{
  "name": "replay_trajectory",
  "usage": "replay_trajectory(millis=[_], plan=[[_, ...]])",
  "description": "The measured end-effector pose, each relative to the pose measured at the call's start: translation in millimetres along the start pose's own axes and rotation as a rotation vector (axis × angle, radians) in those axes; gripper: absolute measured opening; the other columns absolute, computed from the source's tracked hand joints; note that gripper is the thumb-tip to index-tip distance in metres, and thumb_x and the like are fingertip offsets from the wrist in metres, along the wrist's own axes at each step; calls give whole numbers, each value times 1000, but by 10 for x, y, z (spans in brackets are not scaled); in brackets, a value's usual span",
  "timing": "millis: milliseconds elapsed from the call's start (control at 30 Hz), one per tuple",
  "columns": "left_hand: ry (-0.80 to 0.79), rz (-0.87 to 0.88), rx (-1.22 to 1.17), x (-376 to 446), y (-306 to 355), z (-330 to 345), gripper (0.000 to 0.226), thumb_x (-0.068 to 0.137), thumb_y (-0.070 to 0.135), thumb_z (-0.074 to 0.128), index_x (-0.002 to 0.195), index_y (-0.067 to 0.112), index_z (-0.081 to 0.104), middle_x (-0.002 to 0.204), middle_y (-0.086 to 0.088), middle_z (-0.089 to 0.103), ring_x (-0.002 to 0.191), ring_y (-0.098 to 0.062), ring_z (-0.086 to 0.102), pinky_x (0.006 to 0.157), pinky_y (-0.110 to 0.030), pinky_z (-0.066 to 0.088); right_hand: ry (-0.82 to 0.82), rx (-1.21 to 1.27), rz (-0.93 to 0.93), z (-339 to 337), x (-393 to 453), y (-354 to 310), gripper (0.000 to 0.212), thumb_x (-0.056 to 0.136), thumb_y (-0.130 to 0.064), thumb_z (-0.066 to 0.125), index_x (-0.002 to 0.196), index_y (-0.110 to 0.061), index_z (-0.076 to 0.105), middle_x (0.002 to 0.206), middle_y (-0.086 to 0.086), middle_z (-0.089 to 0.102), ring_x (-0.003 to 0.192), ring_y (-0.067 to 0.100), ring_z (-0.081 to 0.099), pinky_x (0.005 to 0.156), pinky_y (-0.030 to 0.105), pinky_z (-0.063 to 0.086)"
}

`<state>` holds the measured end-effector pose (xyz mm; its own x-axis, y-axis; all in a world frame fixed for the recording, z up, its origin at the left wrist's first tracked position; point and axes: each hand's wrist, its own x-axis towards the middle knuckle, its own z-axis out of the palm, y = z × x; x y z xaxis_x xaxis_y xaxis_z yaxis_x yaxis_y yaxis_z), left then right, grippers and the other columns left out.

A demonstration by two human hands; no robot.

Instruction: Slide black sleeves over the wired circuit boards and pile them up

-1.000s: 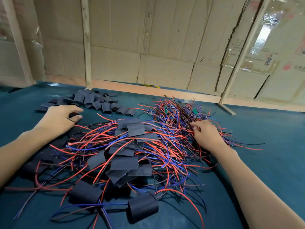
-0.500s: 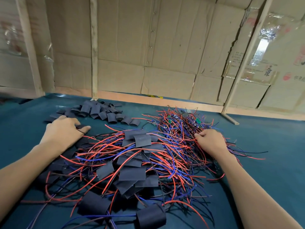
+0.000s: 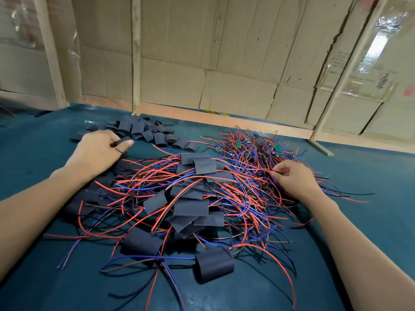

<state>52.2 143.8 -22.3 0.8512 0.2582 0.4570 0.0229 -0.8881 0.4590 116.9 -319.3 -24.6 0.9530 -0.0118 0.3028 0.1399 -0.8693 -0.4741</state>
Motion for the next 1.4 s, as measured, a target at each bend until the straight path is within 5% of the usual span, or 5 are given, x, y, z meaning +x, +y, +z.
replay_trajectory(millis=[400,600,867,1233,1400], plan=[[298,-35,-385,-76,210,-170,38,94,46,61,121,19,58,106,-1,68,97,-16,63,90,-28,45,490,235,64,-197,-7,-108,26,101,-24,51,113,-19,73,93,3,71,89,24,63,85,33,45],[339,354,-190,-153,616,-303,34,103,28,50,134,15,55,121,-11,62,113,-29,55,97,-41,38,243,620,180,-262,21,-23,20,101,-19,60,110,-6,73,73,3,70,59,9,65,62,21,58],[398,498,310,-247,458,-287,37,102,29,44,125,5,59,103,-20,63,93,-40,56,77,-50,36,-76,11,132,-313,-146,-70,23,83,-9,72,105,-14,74,91,0,67,90,17,61,83,20,39],[387,271,254,-151,358,-340,28,103,25,46,123,6,52,99,-25,63,99,-43,55,83,-52,35,850,424,-251,-449,-206,-379,18,96,-26,62,112,-18,66,108,0,53,82,8,57,81,21,46],[468,361,117,-167,517,-410,27,102,29,49,124,12,53,115,-16,61,110,-36,47,88,-48,32,714,924,-259,-583,-250,-826,8,97,-25,61,103,-21,59,104,10,70,78,8,55,74,25,45]])
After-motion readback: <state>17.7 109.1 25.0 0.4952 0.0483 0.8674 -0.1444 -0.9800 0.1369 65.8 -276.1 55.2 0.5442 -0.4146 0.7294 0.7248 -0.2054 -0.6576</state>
